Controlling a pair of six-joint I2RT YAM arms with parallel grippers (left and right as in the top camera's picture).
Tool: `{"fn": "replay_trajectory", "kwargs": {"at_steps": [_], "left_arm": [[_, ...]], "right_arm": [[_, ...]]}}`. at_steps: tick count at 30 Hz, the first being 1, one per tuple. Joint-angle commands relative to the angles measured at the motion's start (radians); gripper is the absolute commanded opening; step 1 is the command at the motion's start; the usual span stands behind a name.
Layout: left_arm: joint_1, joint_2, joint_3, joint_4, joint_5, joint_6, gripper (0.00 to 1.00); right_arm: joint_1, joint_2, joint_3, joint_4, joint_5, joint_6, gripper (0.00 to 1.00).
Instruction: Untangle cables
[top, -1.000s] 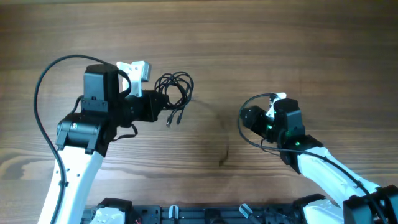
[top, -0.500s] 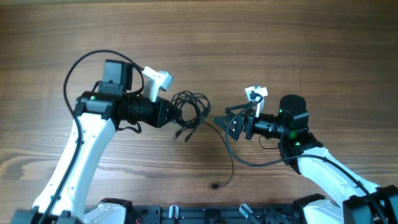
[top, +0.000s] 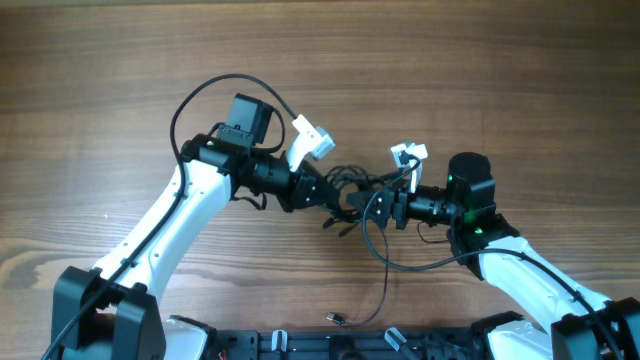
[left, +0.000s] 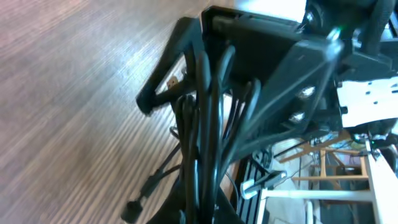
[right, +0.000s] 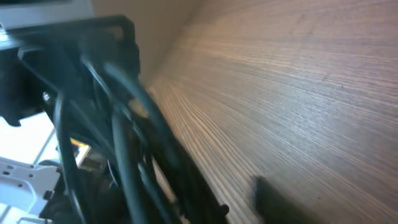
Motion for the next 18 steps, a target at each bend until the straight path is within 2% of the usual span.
{"fn": "replay_trajectory", "kwargs": {"at_steps": [1,2,3,5,6,8,10,11,14,18], "left_arm": [[0.003,0.005,0.016,0.084,0.036,-0.145,0.29],[0.003,0.005,0.016,0.105,0.029,-0.177,0.42],[0.003,0.005,0.016,0.111,0.024,-0.196,0.50],[0.003,0.005,0.016,0.117,-0.014,-0.344,0.45],[0.003,0.005,0.016,0.133,-0.027,-0.509,0.45],[0.003,0.005,0.016,0.161,-0.065,-0.703,0.47],[-0.001,0.005,0.016,0.196,-0.079,-0.860,0.49],[-0.010,0.005,0.016,0.218,-0.079,-0.962,0.45],[-0.043,0.005,0.016,0.267,-0.103,-1.117,0.43],[-0.117,0.005,0.016,0.280,-0.316,-1.240,0.50]], "right_arm": [[0.001,0.013,0.000,-0.006,0.015,-0.013,0.07],[0.000,0.013,0.000,-0.006,0.024,-0.011,0.04],[0.000,0.013,0.000,-0.006,0.039,-0.006,0.05],[0.000,0.013,0.000,-0.006,0.109,0.061,0.05],[0.000,0.013,0.000,-0.008,0.200,0.123,0.05],[0.000,0.013,0.000,-0.010,0.300,0.177,0.05],[0.000,0.013,0.000,-0.006,0.356,0.185,0.05],[0.000,0.013,0.000,-0.009,0.371,0.173,0.05],[0.000,0.013,0.000,-0.021,0.425,0.171,0.04],[0.000,0.013,0.000,-0.018,0.413,0.115,0.05]]}}
